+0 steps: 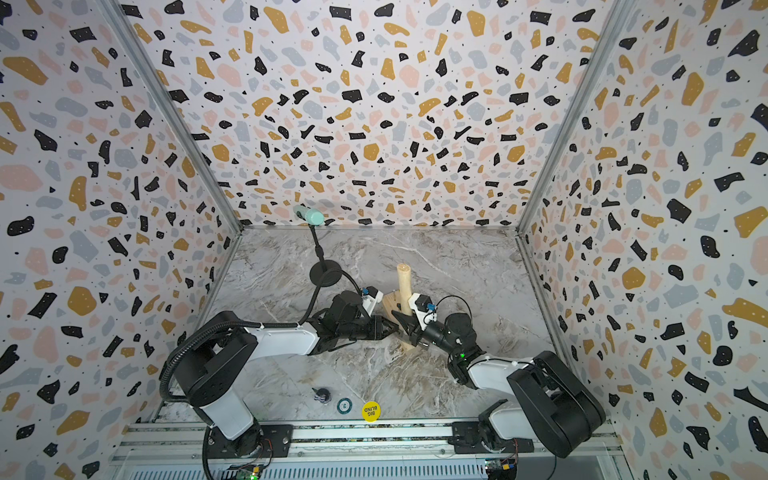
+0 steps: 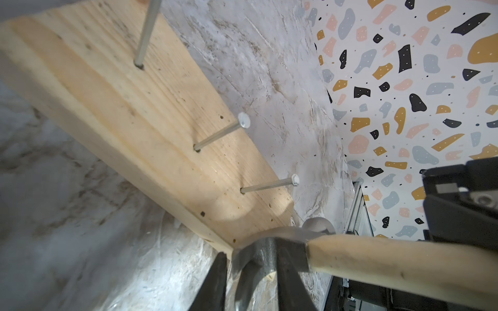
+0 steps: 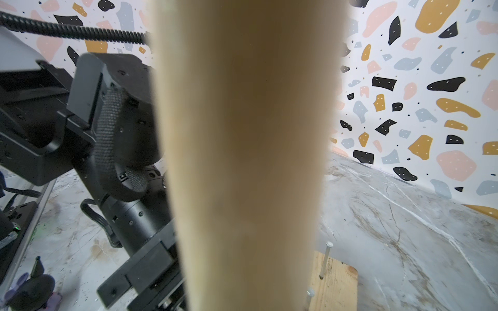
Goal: Use a claw hammer to pull out a nail
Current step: Adjust the hammer at the mounting plate.
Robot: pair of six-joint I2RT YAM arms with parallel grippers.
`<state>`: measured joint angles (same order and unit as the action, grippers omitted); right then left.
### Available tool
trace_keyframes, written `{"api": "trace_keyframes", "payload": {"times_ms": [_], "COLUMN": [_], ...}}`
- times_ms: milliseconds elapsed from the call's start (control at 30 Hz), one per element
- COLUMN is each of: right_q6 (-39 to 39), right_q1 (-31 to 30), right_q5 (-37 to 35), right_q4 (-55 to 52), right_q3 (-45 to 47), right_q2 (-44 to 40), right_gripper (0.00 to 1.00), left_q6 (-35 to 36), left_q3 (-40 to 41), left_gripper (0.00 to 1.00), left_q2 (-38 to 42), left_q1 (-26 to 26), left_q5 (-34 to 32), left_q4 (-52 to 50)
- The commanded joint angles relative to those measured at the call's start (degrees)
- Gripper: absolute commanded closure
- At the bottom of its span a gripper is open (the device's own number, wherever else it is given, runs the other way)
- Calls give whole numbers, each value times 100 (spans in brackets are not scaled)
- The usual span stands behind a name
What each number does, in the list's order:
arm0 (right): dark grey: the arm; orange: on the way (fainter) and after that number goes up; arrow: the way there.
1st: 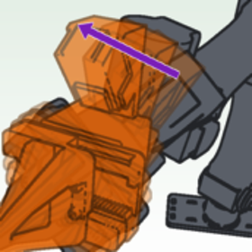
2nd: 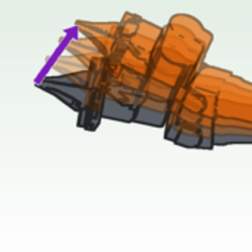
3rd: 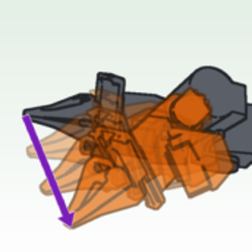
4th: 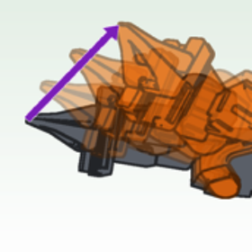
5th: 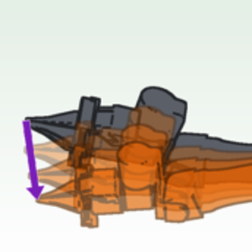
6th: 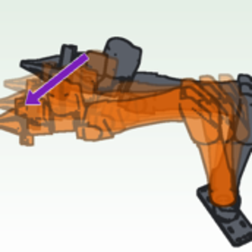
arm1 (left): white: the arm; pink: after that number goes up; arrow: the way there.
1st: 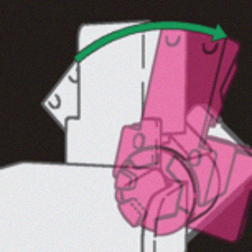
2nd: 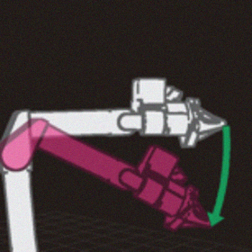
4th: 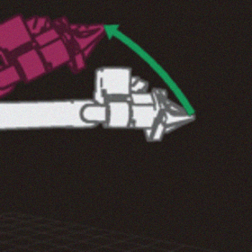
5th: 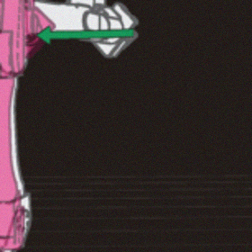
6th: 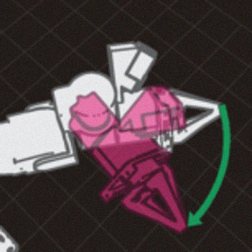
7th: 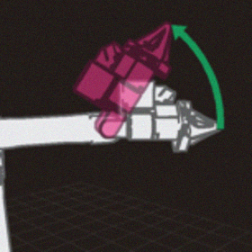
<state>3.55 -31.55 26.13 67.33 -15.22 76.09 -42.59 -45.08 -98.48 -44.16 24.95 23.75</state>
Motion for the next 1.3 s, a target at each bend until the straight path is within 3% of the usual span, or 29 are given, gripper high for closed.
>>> {"api": "trace_keyframes", "payload": {"times_ms": [0, 900, 1133, 1267], "right_q6": [-26, -34, -106, -275], "right_q1": [6, 0, -47, -152], "right_q5": [40, 152, 150, 101], "right_q4": [554, 431, 330, 112], "right_q3": [-108, -174, -210, -279], "right_q2": [-253, -268, -265, -280], "right_gripper": [100, 100, 100, 95], "left_q6": [130, 219, 175, 159], "left_q3": [-168, -317, -326, -326], "left_gripper": [75, 89, 97, 100], "left_q2": [-52, -75, -93, -110], "left_q1": [-49, -63, -66, -66], "left_q5": [-28, -90, -95, -121], "left_q4": [-72, -187, -186, -213]}}
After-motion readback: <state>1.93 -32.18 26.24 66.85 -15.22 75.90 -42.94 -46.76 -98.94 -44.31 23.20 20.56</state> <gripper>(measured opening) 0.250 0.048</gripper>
